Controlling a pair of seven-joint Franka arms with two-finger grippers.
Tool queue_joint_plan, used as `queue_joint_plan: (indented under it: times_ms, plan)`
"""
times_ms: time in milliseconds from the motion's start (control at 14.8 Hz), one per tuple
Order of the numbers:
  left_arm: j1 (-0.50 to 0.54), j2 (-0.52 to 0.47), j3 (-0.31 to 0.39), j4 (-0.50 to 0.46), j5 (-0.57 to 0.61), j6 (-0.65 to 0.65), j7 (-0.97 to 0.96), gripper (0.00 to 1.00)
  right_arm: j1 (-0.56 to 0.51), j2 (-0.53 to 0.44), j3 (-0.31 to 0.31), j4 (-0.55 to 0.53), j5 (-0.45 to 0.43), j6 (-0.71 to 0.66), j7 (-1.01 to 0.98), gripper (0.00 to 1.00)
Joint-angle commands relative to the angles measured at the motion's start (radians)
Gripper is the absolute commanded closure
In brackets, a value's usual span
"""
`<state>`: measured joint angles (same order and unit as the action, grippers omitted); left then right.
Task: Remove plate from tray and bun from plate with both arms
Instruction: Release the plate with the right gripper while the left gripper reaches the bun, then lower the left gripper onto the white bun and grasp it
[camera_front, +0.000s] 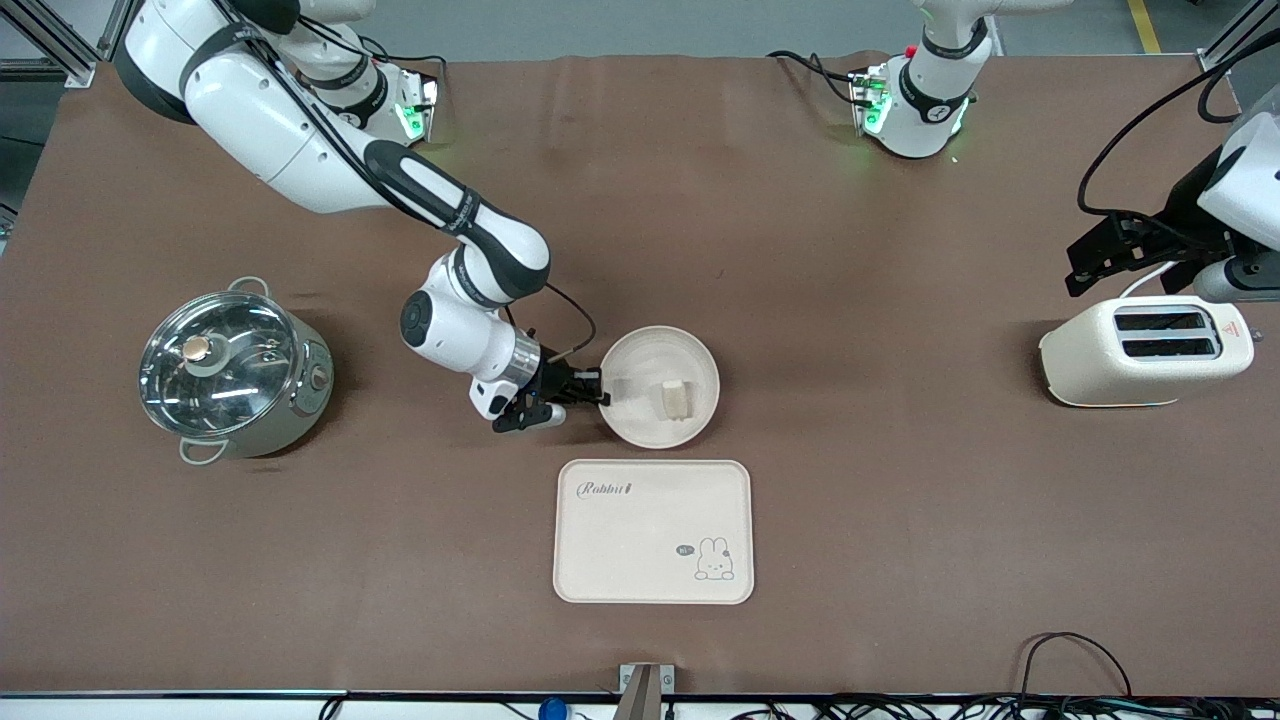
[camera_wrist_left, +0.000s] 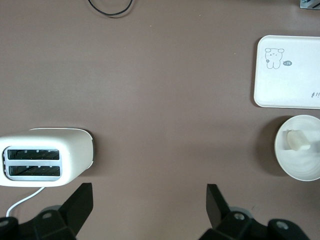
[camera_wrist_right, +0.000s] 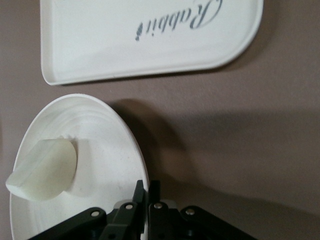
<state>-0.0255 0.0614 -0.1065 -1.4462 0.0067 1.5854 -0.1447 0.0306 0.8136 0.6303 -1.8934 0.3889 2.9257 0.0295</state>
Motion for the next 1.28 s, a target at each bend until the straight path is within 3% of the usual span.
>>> queue_joint_plan:
  times_ms: [0,135,203,270,338,541,743,1014,1216]
  plan:
    - [-0.002,0.003,0.001,0.015,0.006,-0.012,0.007,0.0,0.044,-0.04,-0.055,-0.041,0.001,0.015,-0.005,1.0]
    - [-0.002,0.003,0.001,0.013,0.004,-0.012,0.008,0.0,0.069,-0.044,-0.102,-0.035,0.001,0.015,-0.007,0.96]
    - [-0.001,0.008,0.001,0.012,-0.002,-0.012,0.008,0.0,0.071,-0.057,-0.119,-0.032,0.001,0.013,-0.007,0.79]
    - [-0.001,0.009,-0.001,0.006,-0.007,-0.013,0.008,0.0,0.066,-0.059,-0.127,-0.03,0.002,0.012,-0.003,0.26]
    - [-0.002,0.009,-0.002,-0.002,-0.008,-0.013,0.001,0.0,0.064,-0.071,-0.126,-0.033,0.002,0.012,0.004,0.0]
    - [-0.025,0.012,-0.022,-0.005,-0.055,-0.009,-0.044,0.0,0.055,-0.19,-0.126,-0.078,0.007,-0.054,0.101,0.0]
    - [-0.097,0.066,-0.08,-0.005,-0.066,0.037,-0.281,0.0,-0.067,-0.425,-0.126,-0.101,0.007,-0.411,0.107,0.0]
    - [-0.296,0.251,-0.101,-0.002,-0.037,0.261,-0.669,0.0,-0.294,-0.64,-0.127,-0.087,-0.001,-0.779,-0.029,0.0]
    - [-0.434,0.411,-0.101,0.0,0.117,0.451,-0.916,0.0,-0.427,-0.778,-0.129,-0.087,-0.016,-1.001,-0.049,0.0]
